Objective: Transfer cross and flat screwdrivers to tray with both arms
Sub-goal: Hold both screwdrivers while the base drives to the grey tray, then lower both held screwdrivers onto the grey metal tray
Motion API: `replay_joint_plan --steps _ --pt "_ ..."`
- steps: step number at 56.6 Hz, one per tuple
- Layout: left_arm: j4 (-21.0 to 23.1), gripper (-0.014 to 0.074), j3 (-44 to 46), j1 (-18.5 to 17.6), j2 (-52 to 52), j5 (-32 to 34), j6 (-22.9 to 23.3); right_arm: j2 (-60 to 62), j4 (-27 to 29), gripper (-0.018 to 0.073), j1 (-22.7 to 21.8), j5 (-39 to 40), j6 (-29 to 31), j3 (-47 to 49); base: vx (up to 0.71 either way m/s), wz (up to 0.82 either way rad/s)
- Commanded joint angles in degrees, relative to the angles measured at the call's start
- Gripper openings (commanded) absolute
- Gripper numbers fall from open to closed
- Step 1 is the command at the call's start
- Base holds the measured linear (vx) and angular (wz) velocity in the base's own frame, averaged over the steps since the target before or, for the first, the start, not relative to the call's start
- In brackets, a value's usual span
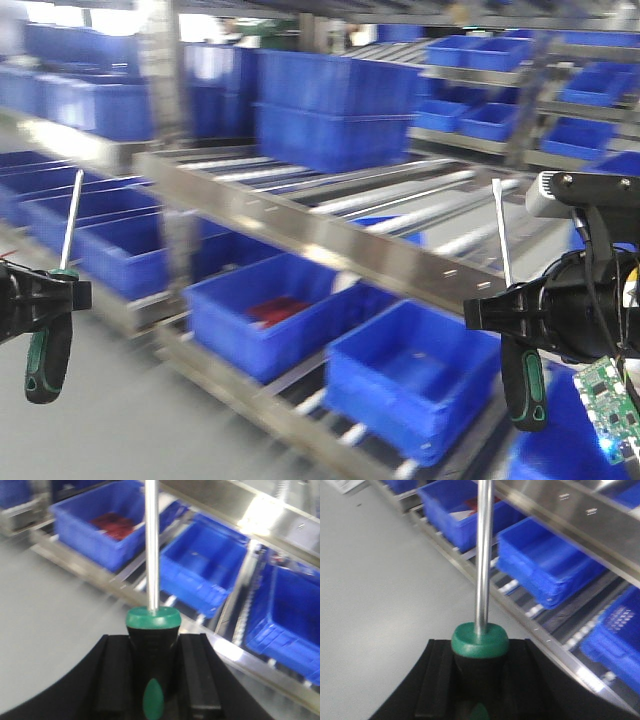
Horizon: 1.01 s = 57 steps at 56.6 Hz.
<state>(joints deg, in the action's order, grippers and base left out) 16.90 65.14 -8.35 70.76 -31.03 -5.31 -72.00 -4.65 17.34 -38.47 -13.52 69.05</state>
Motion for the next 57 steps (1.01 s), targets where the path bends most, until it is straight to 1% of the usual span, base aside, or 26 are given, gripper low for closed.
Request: replay_joint_plan --steps 1,38,47,57 --pt "1.28 -0.0001 2.03 -0.35 -1.61 4.59 0.18 1.74 -0.69 -0.0008 -0.31 4.45 0.31 2.02 0.49 -0.69" --pt "1.28 -0.0001 2.03 -0.35 -1.5 4.58 0.18 1.74 -0.63 -0.0008 -0.31 4.45 0.31 2.02 0.43 -0.75" --pt "1.28 -0.0001 2.03 -0.35 -1.5 4.58 0.18 1.74 -0.68 -0.0008 -0.31 4.55 0.31 2.02 0.28 -0.45" --pt "1.28 -0.0001 2.03 -0.35 -1.5 4.58 0.18 1.74 -0.63 -0.0008 -0.31 4.84 0.31 2.02 0.22 -0.23"
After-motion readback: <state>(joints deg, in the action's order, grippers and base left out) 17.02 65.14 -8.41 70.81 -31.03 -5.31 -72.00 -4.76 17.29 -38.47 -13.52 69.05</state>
